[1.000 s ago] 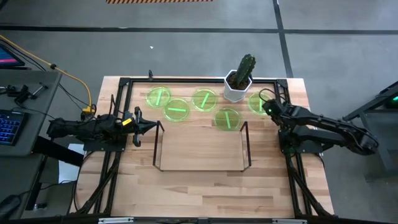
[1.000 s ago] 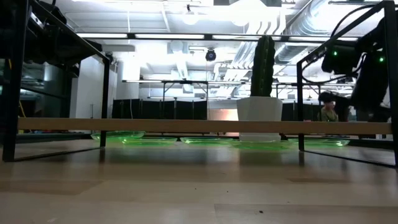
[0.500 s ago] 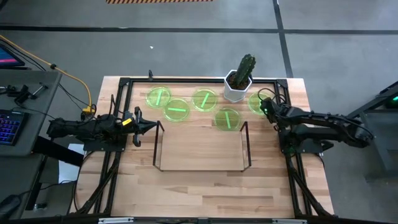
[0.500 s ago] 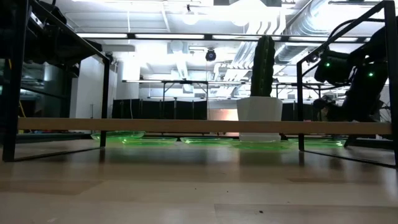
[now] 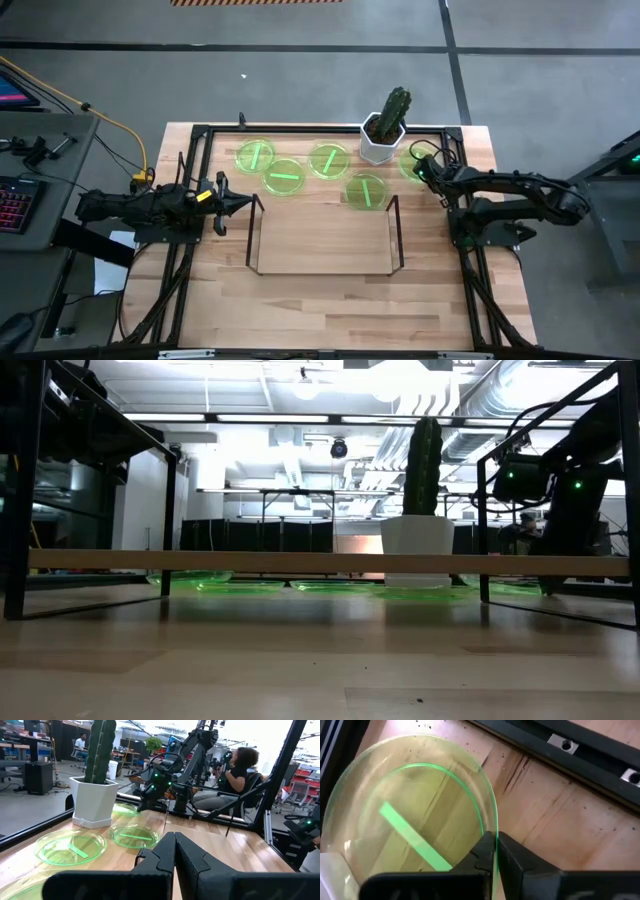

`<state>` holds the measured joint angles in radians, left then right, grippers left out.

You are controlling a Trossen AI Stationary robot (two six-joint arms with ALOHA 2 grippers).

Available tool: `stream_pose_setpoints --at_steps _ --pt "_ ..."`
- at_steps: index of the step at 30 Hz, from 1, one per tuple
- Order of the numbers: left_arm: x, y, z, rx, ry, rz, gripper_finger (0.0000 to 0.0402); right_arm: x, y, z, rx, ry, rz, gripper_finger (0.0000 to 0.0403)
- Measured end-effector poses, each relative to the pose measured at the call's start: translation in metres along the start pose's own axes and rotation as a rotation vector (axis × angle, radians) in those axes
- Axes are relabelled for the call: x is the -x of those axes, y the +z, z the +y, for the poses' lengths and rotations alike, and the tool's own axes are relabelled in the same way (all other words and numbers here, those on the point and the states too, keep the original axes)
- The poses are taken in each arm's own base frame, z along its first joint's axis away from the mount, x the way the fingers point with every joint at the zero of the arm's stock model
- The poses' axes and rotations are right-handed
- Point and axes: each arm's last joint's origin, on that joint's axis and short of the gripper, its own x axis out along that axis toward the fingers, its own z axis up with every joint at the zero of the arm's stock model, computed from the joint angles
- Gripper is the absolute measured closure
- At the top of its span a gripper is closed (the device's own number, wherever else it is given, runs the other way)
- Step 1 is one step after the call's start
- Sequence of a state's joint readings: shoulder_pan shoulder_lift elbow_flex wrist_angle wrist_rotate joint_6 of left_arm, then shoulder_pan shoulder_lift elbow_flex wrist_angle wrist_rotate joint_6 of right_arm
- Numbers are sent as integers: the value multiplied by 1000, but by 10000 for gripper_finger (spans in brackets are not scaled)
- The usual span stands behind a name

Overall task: Place and stack plates onto a shelf
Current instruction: Put the green transparent plate on the shelf

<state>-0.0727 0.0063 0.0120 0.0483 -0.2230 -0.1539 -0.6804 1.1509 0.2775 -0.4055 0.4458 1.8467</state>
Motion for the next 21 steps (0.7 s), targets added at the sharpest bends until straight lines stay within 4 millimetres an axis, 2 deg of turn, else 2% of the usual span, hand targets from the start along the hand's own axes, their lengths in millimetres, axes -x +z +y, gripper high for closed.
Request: stream_pose_setpoints --at_steps 4,8,21 --pt "0 0 0 0 0 0 401 4 2 1 69 38 21 400" --pt "0 0 0 0 0 0 401 17 7 3 168 62 37 403" --pt "0 0 0 0 0 0 402 66 24 34 488 68 -30 403"
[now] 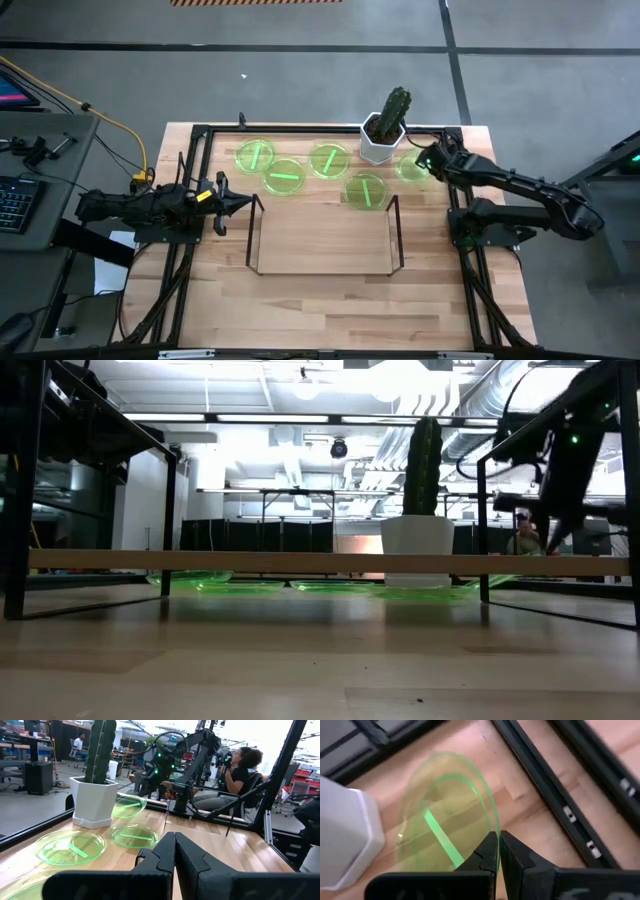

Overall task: Place and stack plates onto a shelf
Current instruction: Put the green transparent plate on the shelf

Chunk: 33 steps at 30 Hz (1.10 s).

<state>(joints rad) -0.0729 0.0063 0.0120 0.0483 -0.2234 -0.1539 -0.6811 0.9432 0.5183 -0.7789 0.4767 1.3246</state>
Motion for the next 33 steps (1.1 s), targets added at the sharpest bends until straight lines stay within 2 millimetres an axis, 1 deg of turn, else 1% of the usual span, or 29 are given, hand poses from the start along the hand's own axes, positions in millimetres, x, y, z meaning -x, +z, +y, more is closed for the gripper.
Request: stream_pose_setpoints --at_steps 9,13,17,20,24,27,30,33 --pt "0 0 0 0 0 0 401 39 26 12 209 -62 -72 403" --pt "0 0 0 0 0 0 401 48 31 15 264 -44 -50 403" --pt "0 0 0 0 0 0 402 42 24 16 302 21 72 403" --pt "0 0 0 0 0 0 401 34 16 19 330 118 164 403" --pt "0 0 0 0 0 0 401 28 11 28 355 265 193 396" --pt "0 0 0 0 0 0 401 24 14 35 378 329 212 369" --pt "0 0 0 0 0 0 402 13 13 37 426 302 264 325" --pt "0 0 0 0 0 0 402 -1 11 40 494 285 356 281"
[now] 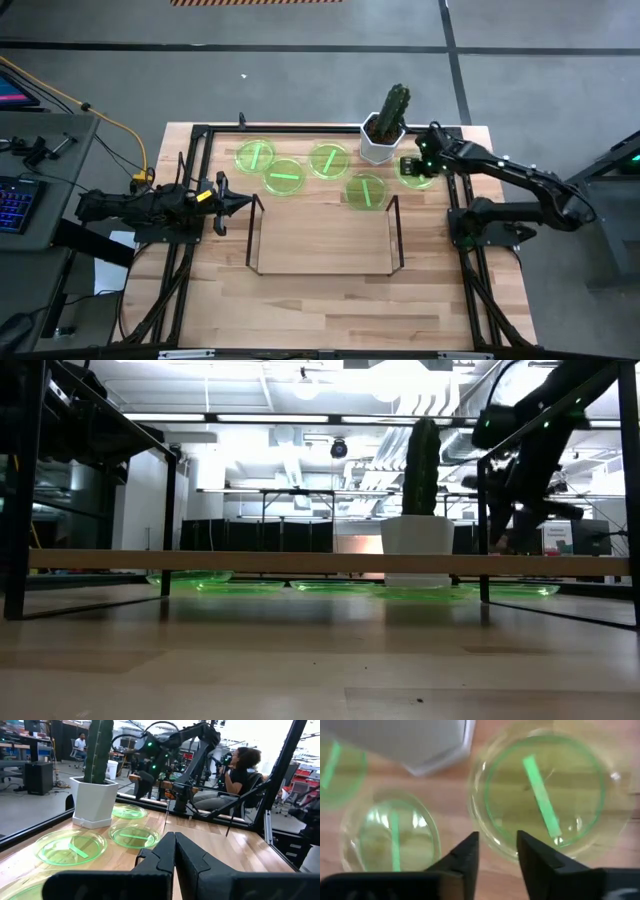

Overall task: Place and stack plates onto a shelf
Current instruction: Put the green transparent plate on the shelf

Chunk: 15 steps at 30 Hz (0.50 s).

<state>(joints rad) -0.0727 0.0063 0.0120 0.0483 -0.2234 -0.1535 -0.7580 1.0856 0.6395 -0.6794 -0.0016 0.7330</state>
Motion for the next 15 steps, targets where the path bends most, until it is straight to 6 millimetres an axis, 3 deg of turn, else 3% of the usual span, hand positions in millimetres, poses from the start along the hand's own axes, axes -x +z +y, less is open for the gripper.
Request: stream_pose_setpoints --at_steps 5,15 --pt "0 0 0 0 0 0 401 -18 0 0 124 57 174 237" --pt "0 0 0 0 0 0 402 -20 -9 -9 154 -25 297 235"
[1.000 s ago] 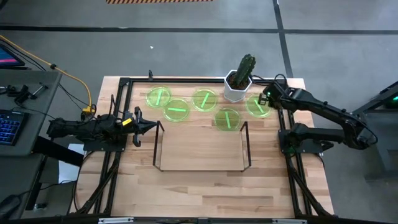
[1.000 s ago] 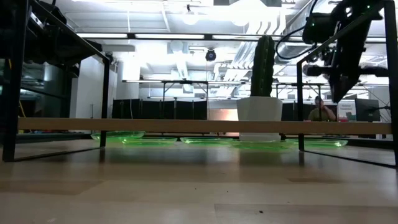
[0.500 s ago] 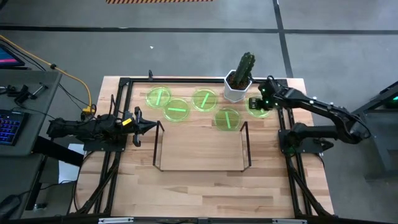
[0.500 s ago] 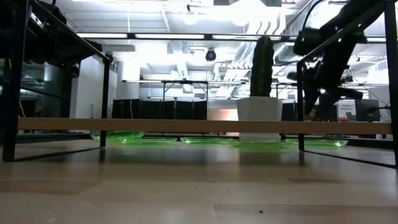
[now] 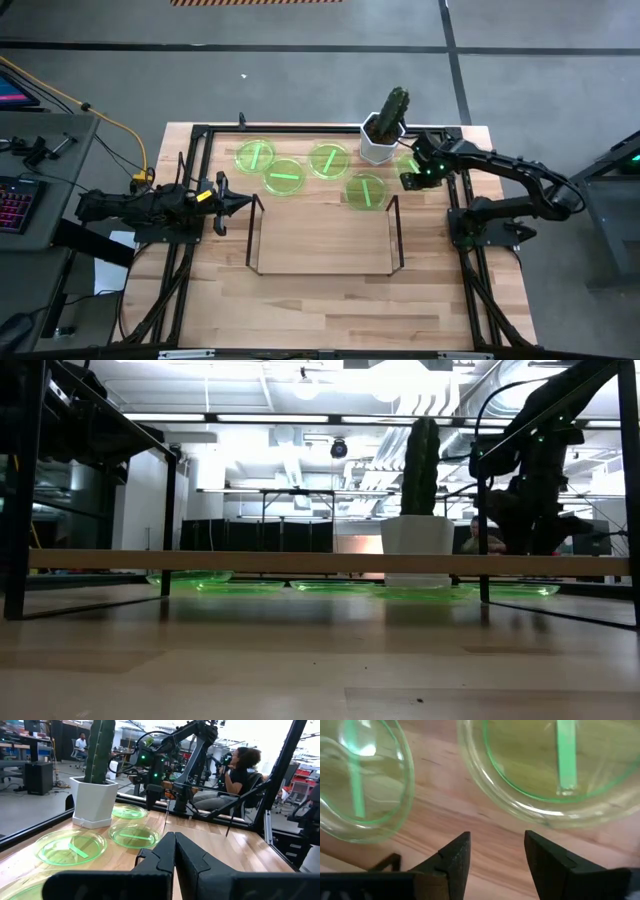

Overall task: Place and stack plates onto a shelf
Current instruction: Put the green transparent plate on the shelf

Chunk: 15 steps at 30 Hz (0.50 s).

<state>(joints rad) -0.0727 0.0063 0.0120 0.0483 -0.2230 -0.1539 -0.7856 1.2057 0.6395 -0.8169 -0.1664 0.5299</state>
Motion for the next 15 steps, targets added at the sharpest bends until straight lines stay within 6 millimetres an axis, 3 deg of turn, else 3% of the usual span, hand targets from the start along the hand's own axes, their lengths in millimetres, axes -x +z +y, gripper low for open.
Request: stream_pose_setpoints --at_steps 15 --pt "0 0 0 0 0 0 401 -3 -9 14 432 -53 -12 235"
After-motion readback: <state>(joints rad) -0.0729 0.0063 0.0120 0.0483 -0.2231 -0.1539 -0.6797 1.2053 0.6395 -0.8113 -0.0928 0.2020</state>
